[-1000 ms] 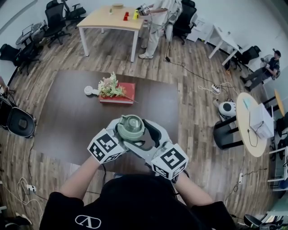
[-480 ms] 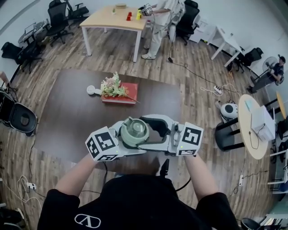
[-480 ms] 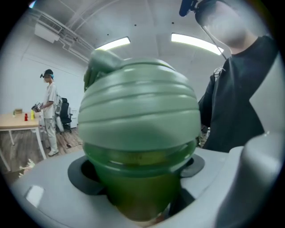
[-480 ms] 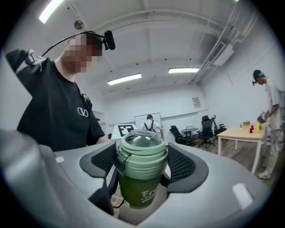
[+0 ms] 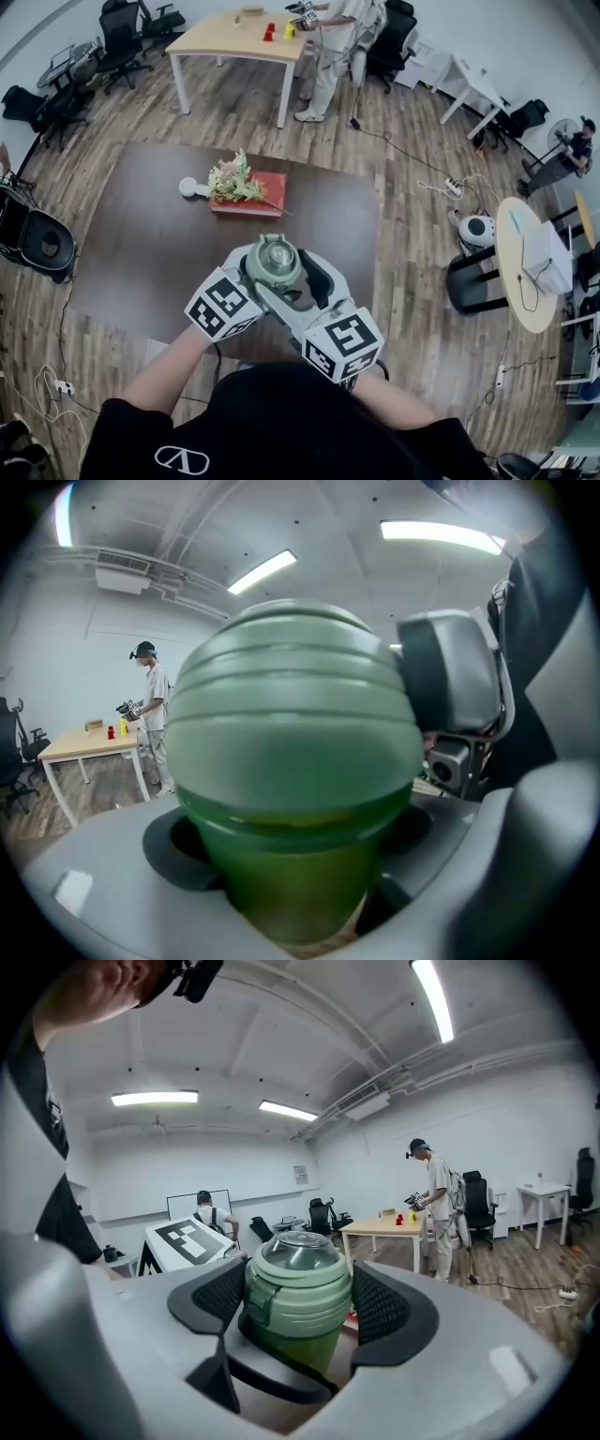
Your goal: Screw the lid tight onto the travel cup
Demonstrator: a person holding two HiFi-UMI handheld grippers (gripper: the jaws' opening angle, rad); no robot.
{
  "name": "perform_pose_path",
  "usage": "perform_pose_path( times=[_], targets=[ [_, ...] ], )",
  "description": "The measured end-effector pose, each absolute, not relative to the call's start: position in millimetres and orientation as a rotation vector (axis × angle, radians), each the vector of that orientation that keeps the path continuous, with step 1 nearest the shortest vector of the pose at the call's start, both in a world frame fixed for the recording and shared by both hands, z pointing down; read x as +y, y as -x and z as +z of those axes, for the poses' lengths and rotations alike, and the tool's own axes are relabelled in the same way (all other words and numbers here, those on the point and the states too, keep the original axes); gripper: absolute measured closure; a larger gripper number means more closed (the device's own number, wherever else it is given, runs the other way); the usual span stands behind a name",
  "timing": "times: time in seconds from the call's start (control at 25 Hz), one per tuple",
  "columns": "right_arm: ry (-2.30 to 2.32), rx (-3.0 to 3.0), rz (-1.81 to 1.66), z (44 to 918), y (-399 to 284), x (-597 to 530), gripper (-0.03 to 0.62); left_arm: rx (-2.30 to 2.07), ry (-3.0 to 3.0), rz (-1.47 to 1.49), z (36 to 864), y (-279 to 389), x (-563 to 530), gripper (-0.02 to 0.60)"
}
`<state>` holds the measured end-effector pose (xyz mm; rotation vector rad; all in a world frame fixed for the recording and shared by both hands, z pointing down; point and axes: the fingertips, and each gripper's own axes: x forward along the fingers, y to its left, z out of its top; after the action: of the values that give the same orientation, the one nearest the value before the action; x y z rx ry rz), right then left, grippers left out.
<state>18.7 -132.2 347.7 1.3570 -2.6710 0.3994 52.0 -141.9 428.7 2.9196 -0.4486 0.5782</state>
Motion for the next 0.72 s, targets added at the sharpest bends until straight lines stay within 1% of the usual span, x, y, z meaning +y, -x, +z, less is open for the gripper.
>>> perform_pose_path(
  times=[0.16,0.4,0.48,0.6,0.64,0.68,0.72],
  targets=[
    [-1.289,-2.719,0.398,350,-21,-132,0.218,-0.415,-2.897,0.531,431,-55,-141,0.163],
    [-1.004,-2.972,0.312,325,-29,-123,0.22,-0.326,-2.932,0.396,409,-48,-139,0.163],
    [-1.026,-2.974,0.238,323,-40,-123,0.22,-0.354,-2.977,0.342,401,-44,-139,0.163],
    [-1.19,-2.842,0.121,339,-65,-129,0.226,-0.512,-3.025,0.252,393,-29,-145,0.166],
    [-1.272,-2.773,0.093,348,-79,-132,0.261,-0.593,-3.035,0.231,393,-22,-148,0.167],
    [-1.367,-2.701,0.077,357,-94,-134,0.336,-0.683,-3.042,0.219,393,-14,-150,0.167],
    [-1.472,-2.63,0.074,366,-112,-135,0.473,-0.776,-3.044,0.213,394,-4,-153,0.167]
  ],
)
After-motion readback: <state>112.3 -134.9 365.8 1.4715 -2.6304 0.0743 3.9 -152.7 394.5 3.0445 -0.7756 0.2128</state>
